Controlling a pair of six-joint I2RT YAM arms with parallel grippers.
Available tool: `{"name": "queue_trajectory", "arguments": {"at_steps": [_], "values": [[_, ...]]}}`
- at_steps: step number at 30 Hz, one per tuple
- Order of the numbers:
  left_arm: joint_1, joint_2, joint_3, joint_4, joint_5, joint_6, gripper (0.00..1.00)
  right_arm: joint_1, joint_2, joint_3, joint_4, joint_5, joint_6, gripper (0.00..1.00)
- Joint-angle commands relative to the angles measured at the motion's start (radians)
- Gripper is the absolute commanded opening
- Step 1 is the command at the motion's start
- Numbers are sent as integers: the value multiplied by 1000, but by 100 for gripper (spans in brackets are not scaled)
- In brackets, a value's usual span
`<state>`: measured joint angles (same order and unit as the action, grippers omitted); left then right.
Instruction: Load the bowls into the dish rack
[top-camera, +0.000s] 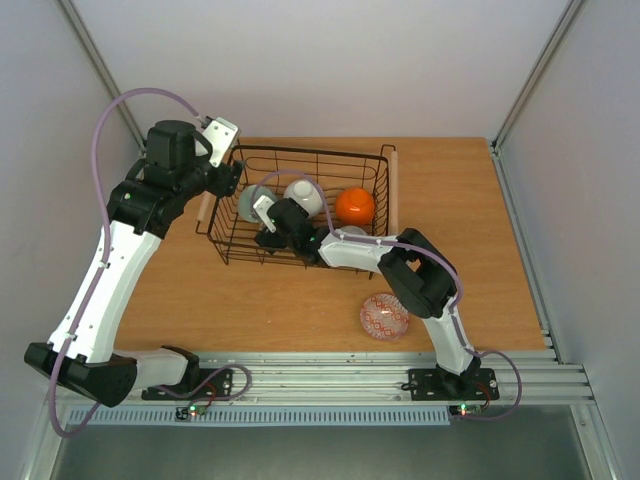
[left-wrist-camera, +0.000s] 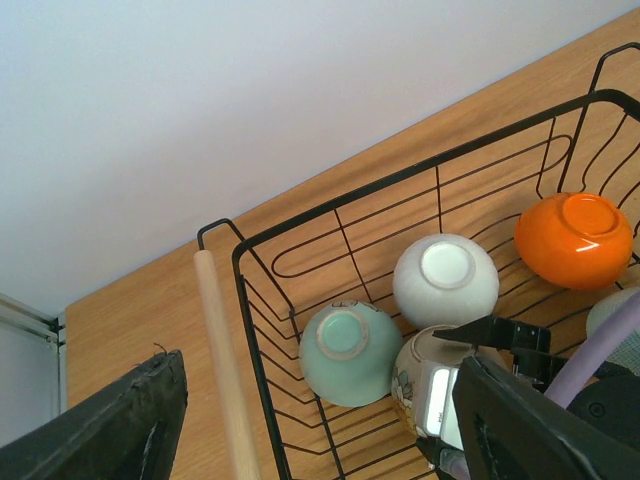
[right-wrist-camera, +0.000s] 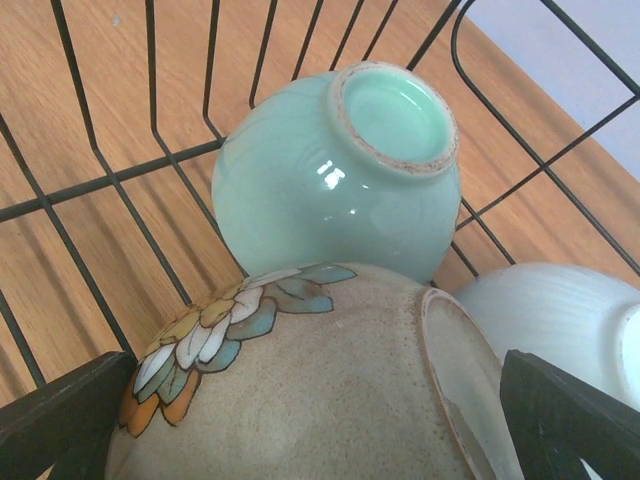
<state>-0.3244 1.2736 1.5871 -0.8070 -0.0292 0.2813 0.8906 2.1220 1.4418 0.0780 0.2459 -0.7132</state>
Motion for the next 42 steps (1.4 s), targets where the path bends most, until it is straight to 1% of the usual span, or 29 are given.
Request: {"name": "queue_trajectory", "arguments": {"at_steps": [1, 11, 18, 22, 24, 32, 37, 42], "values": [[7, -22, -7, 32, 11, 6, 73, 24, 107, -90, -135, -56, 36, 98], [7, -24, -6, 32, 12, 7, 73, 24, 95, -136, -85, -59, 5, 98], [6, -24, -9, 33, 11, 8, 73, 24, 101, -135, -97, -67, -7, 98], [7, -24, -9, 32, 11, 9, 73, 24, 91, -162, -81, -45, -12, 99], [7, -23, -9, 32, 12, 9, 73, 23, 85, -175, -45, -38, -14, 98], [7, -28, -8, 33, 7, 9, 73, 24, 61, -222, 2, -37, -30, 98], [7, -28, -8, 34, 9, 10, 73, 24, 44, -257, 22, -78, -51, 98], [6, -30, -12, 36, 10, 9, 73, 21, 57, -219, -45, -154, -75, 97]]}}
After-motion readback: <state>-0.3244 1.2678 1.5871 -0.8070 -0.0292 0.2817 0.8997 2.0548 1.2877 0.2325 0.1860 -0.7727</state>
